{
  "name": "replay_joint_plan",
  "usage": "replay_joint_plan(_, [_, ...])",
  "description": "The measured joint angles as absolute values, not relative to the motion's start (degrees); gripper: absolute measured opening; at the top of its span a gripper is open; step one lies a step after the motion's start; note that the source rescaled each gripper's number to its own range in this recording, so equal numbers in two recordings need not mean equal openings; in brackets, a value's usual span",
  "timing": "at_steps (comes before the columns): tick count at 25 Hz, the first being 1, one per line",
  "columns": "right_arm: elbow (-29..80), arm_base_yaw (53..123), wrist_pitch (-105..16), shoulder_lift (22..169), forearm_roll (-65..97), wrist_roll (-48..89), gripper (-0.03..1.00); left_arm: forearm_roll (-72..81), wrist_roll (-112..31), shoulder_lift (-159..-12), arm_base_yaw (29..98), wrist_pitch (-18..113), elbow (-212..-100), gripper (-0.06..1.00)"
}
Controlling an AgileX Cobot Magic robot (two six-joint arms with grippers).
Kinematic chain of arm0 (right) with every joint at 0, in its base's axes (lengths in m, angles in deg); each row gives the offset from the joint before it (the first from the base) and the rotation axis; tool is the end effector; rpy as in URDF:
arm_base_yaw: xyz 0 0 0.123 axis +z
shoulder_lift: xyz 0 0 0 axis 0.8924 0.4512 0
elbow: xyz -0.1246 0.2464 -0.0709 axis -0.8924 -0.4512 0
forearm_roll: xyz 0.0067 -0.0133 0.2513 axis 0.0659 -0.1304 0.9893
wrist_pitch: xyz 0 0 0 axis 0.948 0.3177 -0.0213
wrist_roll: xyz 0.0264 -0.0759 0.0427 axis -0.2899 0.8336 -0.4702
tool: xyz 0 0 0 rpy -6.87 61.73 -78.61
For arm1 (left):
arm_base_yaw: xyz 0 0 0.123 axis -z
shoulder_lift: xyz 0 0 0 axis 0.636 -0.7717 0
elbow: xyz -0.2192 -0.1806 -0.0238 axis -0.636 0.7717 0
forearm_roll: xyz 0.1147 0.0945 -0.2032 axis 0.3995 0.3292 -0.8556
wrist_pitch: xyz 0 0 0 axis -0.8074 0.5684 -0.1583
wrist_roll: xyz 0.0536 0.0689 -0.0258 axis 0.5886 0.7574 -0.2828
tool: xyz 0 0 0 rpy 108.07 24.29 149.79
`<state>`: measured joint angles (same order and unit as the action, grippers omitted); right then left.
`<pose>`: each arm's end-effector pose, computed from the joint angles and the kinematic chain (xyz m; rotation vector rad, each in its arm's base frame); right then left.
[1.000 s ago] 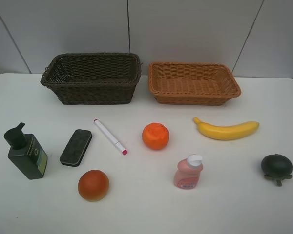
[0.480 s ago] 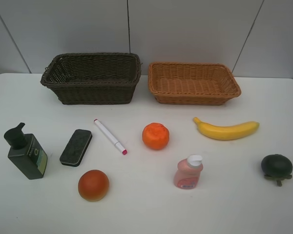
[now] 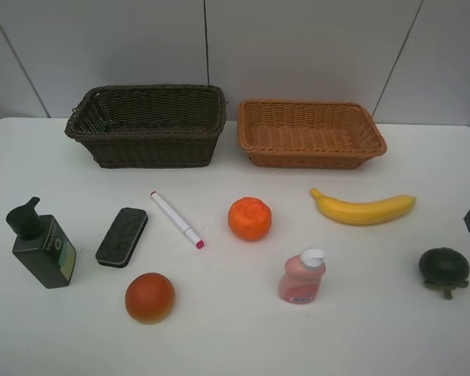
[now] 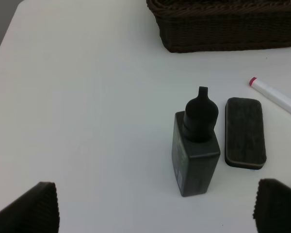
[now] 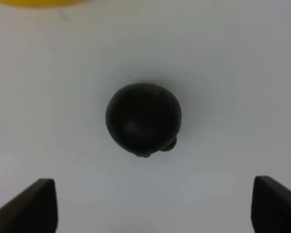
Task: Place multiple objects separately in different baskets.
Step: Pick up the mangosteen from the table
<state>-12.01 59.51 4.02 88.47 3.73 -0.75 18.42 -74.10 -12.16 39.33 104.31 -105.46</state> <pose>0.1865 -0.0182 0.2485 0.0024 2.9077 -0.1227 -0.0069 0.0008 0.2791 -0.0034 2.0318 0.0148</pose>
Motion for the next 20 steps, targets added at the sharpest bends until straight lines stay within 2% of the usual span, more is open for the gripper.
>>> replay_joint_plan(10, [-12.10, 59.51, -3.92, 100.92, 3.61, -0.75, 1.00, 18.42, -74.10, -12.16, 39.33, 104.31, -105.46, 1.00])
replay_joint_plan(20, [-17.48, 59.51, -13.51, 111.29, 4.20, -0.78, 1.00, 18.42, -74.10, -12.16, 39.33, 104.31, -105.46, 1.00])
